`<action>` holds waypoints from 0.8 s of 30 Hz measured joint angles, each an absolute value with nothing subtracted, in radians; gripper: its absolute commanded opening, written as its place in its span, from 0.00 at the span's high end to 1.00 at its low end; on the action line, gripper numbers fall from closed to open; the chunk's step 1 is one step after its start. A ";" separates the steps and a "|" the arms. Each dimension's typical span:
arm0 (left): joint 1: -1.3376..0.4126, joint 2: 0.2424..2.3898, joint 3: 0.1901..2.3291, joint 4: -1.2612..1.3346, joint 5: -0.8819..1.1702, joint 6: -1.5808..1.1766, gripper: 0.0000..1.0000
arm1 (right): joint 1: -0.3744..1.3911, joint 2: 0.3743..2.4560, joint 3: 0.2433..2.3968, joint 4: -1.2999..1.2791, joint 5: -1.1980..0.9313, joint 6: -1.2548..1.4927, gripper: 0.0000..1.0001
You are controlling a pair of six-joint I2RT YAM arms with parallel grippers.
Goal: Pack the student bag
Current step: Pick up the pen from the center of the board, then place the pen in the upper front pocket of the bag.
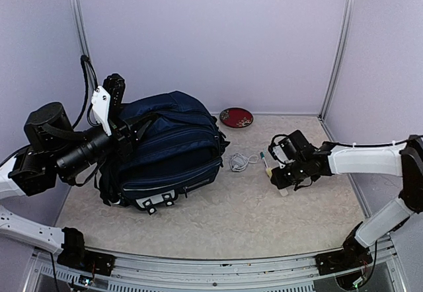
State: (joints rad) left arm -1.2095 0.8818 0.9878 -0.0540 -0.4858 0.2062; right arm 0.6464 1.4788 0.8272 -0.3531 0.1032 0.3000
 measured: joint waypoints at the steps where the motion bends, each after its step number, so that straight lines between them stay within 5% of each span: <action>1: -1.208 0.882 0.988 -0.054 -0.486 0.206 1.00 | 0.650 1.420 0.832 -0.353 0.090 0.284 0.91; 9: -1.198 0.887 0.988 -0.052 -0.478 0.206 1.00 | 0.842 1.076 0.936 0.000 -0.053 0.107 0.93; 13: -1.197 0.897 0.988 -0.044 -0.474 0.206 1.00 | 1.016 1.187 1.077 0.160 -0.231 -0.075 0.93; 19: -1.196 0.899 0.988 -0.041 -0.471 0.205 1.00 | 1.113 1.473 1.344 0.074 -0.466 -0.350 0.92; 24: -1.194 0.899 0.988 -0.041 -0.471 0.204 1.00 | 1.132 1.589 1.456 -0.131 -0.453 -0.558 0.77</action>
State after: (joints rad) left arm -1.1942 0.8986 0.9882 -0.0410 -0.4709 0.2043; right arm 1.1320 1.5894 1.4555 -0.1307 -0.4526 -0.5579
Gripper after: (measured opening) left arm 0.302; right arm 0.218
